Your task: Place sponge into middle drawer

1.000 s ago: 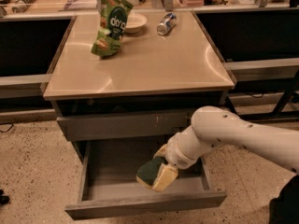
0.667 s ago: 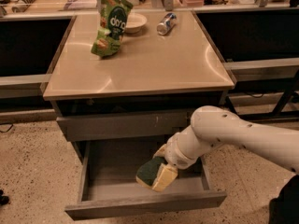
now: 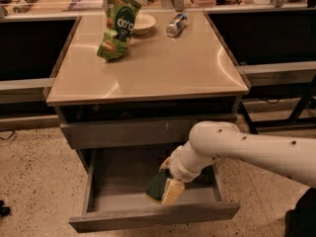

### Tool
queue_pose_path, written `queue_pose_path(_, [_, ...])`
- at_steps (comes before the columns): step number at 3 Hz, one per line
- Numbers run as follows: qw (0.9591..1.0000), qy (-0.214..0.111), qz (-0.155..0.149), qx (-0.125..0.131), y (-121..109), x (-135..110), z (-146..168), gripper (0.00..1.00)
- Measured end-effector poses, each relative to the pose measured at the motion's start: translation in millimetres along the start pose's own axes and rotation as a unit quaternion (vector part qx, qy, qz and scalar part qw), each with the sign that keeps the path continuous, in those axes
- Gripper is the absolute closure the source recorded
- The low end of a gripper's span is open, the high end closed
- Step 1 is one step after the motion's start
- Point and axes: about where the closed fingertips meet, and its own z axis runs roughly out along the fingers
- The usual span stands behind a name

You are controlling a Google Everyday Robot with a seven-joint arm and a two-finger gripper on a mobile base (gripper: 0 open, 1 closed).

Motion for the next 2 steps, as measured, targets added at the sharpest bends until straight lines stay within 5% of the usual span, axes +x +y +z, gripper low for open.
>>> queue_pose_path(2, [0.996,0.0,-0.065,0.061,-52.4,32.2,67.9,1.0])
